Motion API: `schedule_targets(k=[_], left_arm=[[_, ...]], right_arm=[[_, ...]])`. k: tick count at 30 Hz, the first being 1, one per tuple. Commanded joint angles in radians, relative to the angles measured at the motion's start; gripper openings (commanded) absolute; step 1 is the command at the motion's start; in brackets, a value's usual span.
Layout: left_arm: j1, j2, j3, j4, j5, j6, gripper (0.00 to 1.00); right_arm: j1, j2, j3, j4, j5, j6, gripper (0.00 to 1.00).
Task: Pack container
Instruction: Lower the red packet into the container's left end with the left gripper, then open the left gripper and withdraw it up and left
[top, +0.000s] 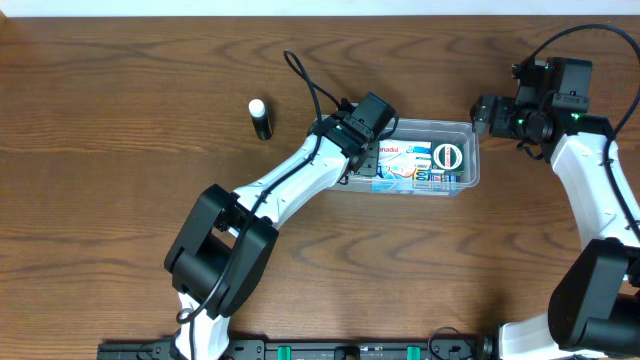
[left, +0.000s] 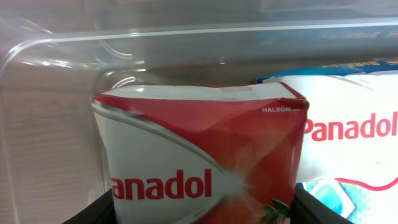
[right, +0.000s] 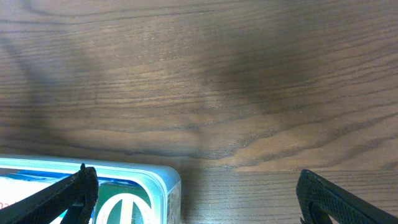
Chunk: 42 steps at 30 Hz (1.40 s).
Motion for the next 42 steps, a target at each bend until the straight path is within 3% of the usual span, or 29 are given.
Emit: schedule_targets(k=[1, 10, 12, 16, 34, 42], left_arm=[[0.000, 0.004, 0.005, 0.005, -0.001, -0.016, 0.61], [0.000, 0.004, 0.005, 0.010, -0.001, -0.016, 0.61], [0.000, 0.004, 0.005, 0.010, -0.001, -0.016, 0.77], [0.000, 0.004, 0.005, 0.010, -0.001, -0.015, 0.80], [0.008, -0.126, 0.005, -0.025, -0.002, 0.066, 0.78], [0.091, -0.206, 0.005, -0.079, -0.072, 0.106, 0.68]], right_arm=[[-0.004, 0.002, 0.015, 0.000, 0.002, 0.006, 0.99], [-0.004, 0.002, 0.015, 0.000, 0.002, 0.006, 0.99], [-0.004, 0.002, 0.015, 0.000, 0.002, 0.006, 0.99], [-0.004, 0.002, 0.015, 0.000, 0.002, 0.006, 0.99], [-0.004, 0.002, 0.015, 0.000, 0.002, 0.006, 0.99], [-0.004, 0.002, 0.015, 0.000, 0.002, 0.006, 0.99]])
